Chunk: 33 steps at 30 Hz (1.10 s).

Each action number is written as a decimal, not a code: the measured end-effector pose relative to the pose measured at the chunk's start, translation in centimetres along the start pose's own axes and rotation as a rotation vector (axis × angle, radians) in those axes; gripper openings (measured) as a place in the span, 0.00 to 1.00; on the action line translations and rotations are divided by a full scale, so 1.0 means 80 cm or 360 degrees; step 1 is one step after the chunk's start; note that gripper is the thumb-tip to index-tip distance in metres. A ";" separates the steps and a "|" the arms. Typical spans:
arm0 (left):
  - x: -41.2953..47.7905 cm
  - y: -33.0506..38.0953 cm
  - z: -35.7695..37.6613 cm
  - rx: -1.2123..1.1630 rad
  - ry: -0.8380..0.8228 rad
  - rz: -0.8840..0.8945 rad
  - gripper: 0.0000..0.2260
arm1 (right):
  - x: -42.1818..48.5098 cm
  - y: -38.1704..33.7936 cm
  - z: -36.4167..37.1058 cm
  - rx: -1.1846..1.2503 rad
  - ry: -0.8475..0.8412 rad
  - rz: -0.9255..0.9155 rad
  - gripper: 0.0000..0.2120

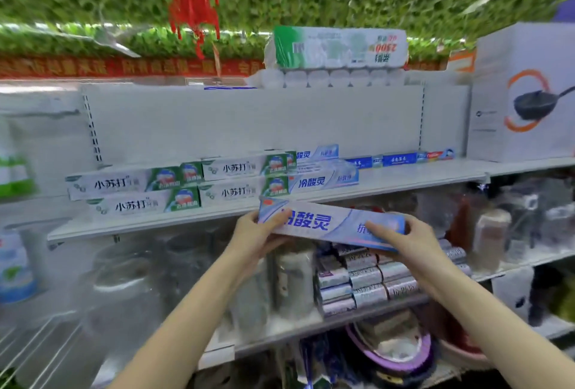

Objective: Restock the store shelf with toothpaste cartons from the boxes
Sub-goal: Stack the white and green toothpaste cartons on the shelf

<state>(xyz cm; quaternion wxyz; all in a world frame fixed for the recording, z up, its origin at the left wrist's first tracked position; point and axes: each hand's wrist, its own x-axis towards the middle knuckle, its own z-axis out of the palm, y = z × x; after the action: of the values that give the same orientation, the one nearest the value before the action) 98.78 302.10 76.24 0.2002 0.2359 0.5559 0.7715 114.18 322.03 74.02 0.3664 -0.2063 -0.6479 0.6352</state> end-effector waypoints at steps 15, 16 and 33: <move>0.159 0.056 0.064 0.1495 -0.0224 0.0582 0.23 | 0.160 -0.038 -0.060 -0.0583 0.0174 -0.0404 0.21; 0.175 0.068 0.071 0.1513 -0.0233 0.0608 0.23 | 0.182 -0.043 -0.063 -0.0587 0.0166 -0.0441 0.22; 0.428 0.093 0.084 0.2295 0.0246 0.0337 0.22 | 0.559 -0.026 -0.016 -0.0414 -0.0037 -0.0529 0.36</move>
<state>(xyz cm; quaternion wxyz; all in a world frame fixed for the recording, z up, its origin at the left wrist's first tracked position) 74.64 324.54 89.99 -0.1201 0.3063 0.9123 0.2437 86.62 355.40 85.48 0.4288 -0.1350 -0.7538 0.4793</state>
